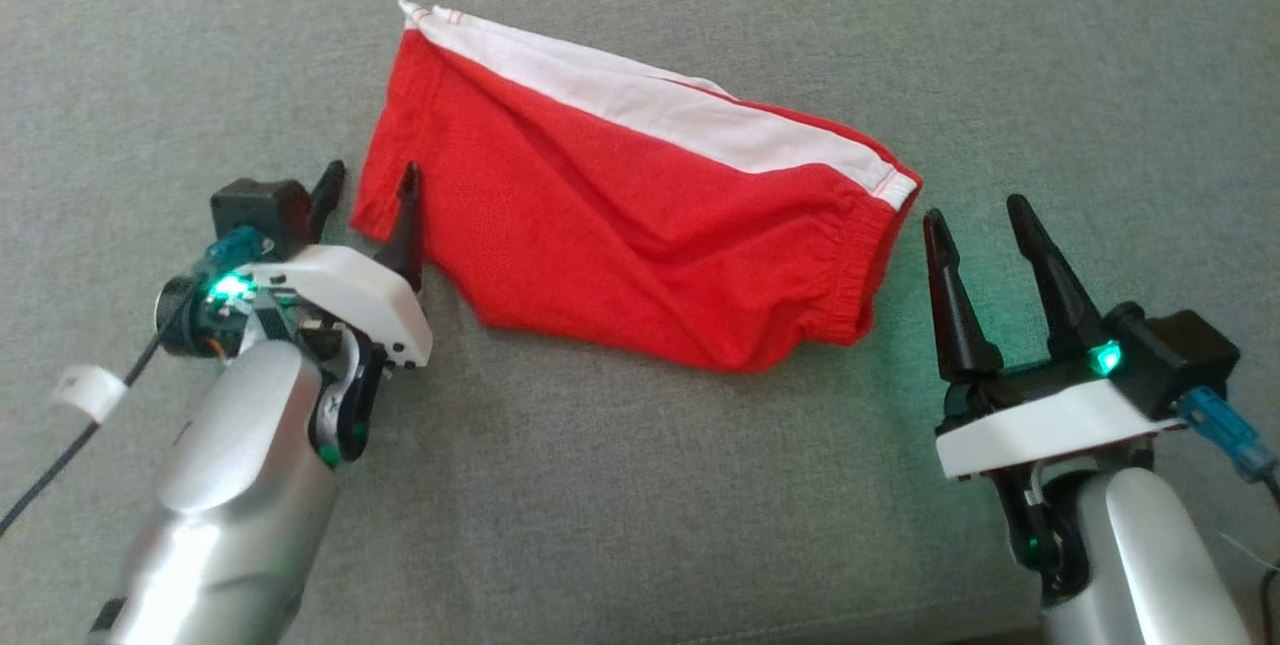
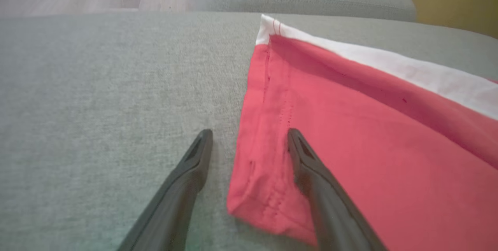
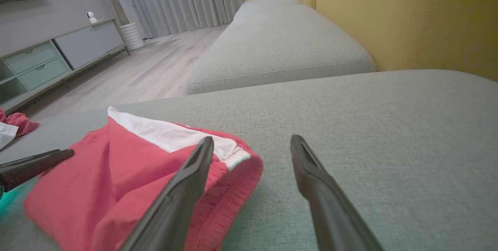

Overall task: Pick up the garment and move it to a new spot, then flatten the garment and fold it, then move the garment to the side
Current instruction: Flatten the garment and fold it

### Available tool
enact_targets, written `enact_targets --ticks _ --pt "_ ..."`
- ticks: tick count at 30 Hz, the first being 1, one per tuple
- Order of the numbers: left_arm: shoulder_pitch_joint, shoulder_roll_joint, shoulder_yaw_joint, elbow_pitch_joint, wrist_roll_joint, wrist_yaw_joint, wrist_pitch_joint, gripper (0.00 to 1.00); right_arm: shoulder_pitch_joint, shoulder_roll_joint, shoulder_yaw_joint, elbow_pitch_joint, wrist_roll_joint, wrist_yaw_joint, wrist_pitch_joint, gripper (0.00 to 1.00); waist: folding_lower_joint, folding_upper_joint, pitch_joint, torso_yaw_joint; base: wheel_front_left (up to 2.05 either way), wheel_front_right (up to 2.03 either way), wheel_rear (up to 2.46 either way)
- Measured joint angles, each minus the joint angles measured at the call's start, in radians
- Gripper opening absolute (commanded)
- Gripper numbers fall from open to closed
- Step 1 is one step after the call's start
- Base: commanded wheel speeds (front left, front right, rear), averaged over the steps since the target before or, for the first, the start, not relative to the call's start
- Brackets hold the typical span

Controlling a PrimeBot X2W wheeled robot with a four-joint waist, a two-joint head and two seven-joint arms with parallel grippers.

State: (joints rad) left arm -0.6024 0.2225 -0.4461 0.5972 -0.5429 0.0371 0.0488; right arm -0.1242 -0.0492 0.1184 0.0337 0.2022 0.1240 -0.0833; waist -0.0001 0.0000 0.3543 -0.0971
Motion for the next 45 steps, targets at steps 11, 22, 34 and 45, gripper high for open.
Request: enact_targets --ticks 11,22,34,45 --pt "0.024 0.010 0.014 -0.122 -0.109 -0.047 0.176 0.45 0.016 0.000 -0.002 -0.043 0.000 0.000 0.010 1.00 0.0002 0.0000 0.021 -0.024 0.00 0.00 0.00" --pt "0.096 0.022 -0.001 -0.216 -0.092 -0.016 0.145 0.00 0.016 0.000 -0.028 -0.041 0.000 0.000 0.010 1.00 0.0002 0.0000 -0.006 -0.008 0.00 0.00 0.00" --pt "0.348 -0.004 0.027 -0.355 -0.125 0.054 0.014 0.00 0.057 0.001 -0.137 -0.034 -0.031 0.000 0.035 1.00 0.0001 0.0000 -0.079 0.092 0.00 0.00 0.00" --pt "0.407 -0.045 0.021 -0.333 -0.130 0.078 -0.060 0.84 0.057 0.001 -0.137 -0.038 -0.036 0.000 0.071 1.00 0.0001 0.0000 -0.122 0.126 0.00 0.00 0.00"
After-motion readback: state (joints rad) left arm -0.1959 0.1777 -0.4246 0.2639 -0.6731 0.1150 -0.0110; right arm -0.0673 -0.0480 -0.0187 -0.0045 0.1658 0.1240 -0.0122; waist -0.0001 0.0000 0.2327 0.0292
